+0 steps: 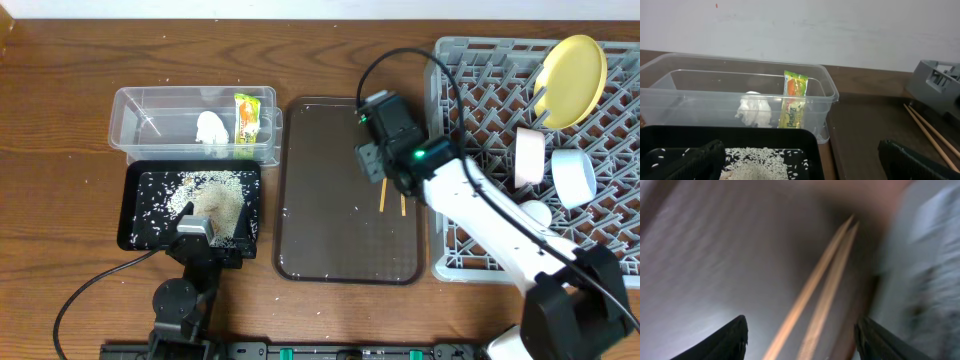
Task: Sort waste into correct bins and load items into the dishwasher rack
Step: 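Grasp one chopstick with the right gripper and place it in the rack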
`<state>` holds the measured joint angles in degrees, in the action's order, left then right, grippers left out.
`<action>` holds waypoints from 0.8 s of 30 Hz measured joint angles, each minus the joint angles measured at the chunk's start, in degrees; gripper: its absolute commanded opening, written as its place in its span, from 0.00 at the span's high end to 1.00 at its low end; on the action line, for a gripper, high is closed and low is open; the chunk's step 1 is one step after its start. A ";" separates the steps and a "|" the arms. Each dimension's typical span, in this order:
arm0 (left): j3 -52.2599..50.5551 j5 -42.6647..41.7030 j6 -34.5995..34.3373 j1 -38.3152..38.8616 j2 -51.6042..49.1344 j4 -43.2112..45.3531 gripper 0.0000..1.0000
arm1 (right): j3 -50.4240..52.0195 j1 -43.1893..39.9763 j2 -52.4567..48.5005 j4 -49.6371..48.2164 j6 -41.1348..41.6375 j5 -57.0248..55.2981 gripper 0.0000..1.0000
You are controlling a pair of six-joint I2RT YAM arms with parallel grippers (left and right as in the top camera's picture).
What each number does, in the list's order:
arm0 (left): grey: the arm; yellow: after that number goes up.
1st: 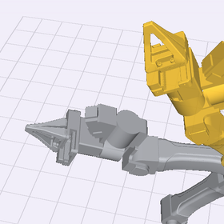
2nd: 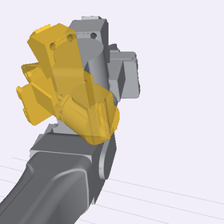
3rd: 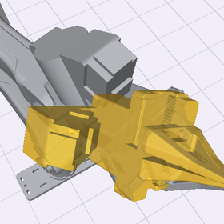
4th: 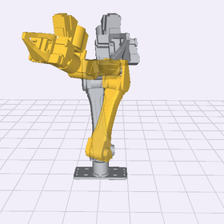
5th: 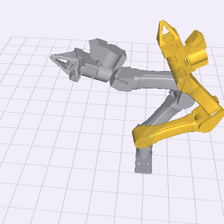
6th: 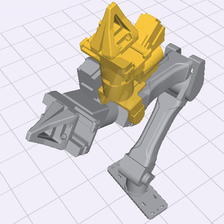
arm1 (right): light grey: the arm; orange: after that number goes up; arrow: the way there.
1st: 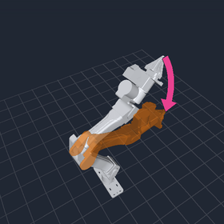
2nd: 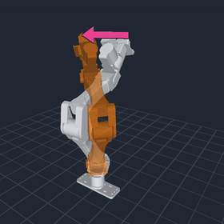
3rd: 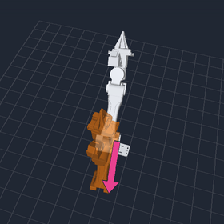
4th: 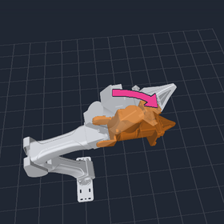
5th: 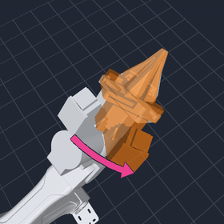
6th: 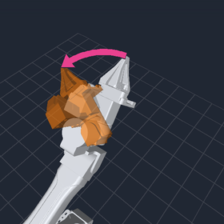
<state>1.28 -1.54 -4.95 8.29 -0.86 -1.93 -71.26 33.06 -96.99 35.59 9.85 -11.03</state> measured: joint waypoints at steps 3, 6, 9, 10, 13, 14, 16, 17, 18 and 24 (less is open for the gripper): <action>0.00 0.00 0.00 0.00 0.00 0.00 0.00 | 0.07 0.66 -2.84 2.45 8.48 2.14 0.41; 0.00 0.00 0.00 0.00 0.00 0.00 0.00 | 0.07 0.50 -7.13 1.88 15.04 2.23 0.47; 0.00 0.00 0.00 0.00 0.00 0.00 0.00 | 0.09 -0.09 -10.97 0.35 18.88 2.05 0.57; 0.00 0.00 0.00 0.00 0.00 0.00 0.00 | 0.09 -0.35 -11.82 0.02 19.32 2.16 0.59; 0.00 0.00 0.00 0.00 0.00 0.00 0.00 | 0.09 -1.33 -14.99 -0.52 21.16 2.34 0.71; 0.00 0.00 0.00 0.00 0.00 0.00 0.00 | 0.07 -1.57 -16.06 -0.46 21.88 2.49 0.77; 0.00 0.02 0.00 0.00 0.00 0.00 0.00 | -0.46 -1.66 -16.39 -0.35 22.34 2.47 0.92; 0.00 0.00 0.00 0.00 0.00 0.02 0.00 | -0.61 -1.77 -16.52 -0.04 22.58 2.32 0.98; 0.00 0.00 0.00 0.00 0.00 0.00 0.00 | -0.70 -1.77 -16.55 0.17 22.75 2.32 0.99; 0.00 0.00 0.00 0.00 0.00 0.00 0.00 | -0.59 -1.79 -15.67 0.52 21.66 4.26 0.99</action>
<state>1.28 -1.54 -4.95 8.29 -0.86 -1.93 -71.85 31.27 -112.66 36.12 31.51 -6.76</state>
